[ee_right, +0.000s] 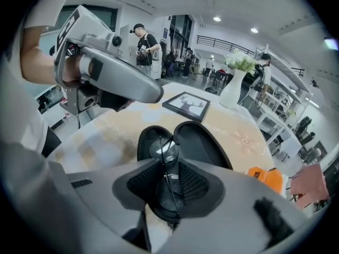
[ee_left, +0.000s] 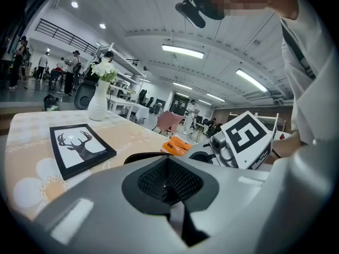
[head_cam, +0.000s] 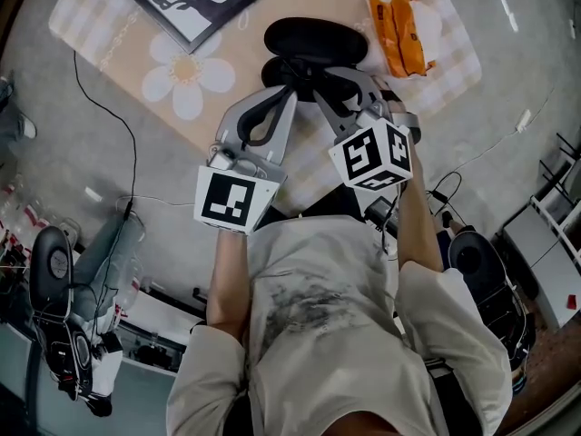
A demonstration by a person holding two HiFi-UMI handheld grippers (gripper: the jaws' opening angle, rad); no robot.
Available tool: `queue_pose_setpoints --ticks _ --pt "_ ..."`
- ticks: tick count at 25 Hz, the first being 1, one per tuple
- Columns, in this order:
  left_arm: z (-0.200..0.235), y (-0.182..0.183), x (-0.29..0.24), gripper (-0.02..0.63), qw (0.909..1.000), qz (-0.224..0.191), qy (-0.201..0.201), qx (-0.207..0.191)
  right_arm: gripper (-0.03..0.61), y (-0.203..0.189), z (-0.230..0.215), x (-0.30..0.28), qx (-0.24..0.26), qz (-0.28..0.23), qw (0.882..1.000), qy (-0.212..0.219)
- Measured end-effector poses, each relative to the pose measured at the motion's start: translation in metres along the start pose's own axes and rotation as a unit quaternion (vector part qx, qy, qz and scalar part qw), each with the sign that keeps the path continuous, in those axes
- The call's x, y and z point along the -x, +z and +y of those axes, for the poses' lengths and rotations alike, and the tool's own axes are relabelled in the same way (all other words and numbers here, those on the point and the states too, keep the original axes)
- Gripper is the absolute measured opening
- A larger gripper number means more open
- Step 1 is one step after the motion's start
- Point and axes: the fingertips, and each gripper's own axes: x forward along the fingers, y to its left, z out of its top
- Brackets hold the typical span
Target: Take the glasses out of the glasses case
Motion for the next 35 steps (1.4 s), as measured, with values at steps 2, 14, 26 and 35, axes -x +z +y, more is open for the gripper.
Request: queue_pose_setpoints --ticks 2,14,26,35 --pt "0.000 -0.001 0.000 0.008 1.0000 0.001 0.000 0.002 0.112 -0.001 0.001 -0.002 0.004 0.002 1.000 0.004" --pt "0.000 -0.006 -0.002 0.008 0.9999 0.002 0.001 0.011 0.101 -0.005 0.008 -0.013 0.025 0.015 0.999 0.022" --pt "0.000 -0.011 -0.004 0.008 0.9999 0.003 0.002 0.015 0.050 -0.006 0.013 -0.021 0.099 0.031 0.994 0.016" --pt "0.001 -0.012 -0.004 0.008 0.9998 0.003 0.002 0.020 0.020 -0.006 0.015 -0.022 0.093 0.034 0.995 0.022"
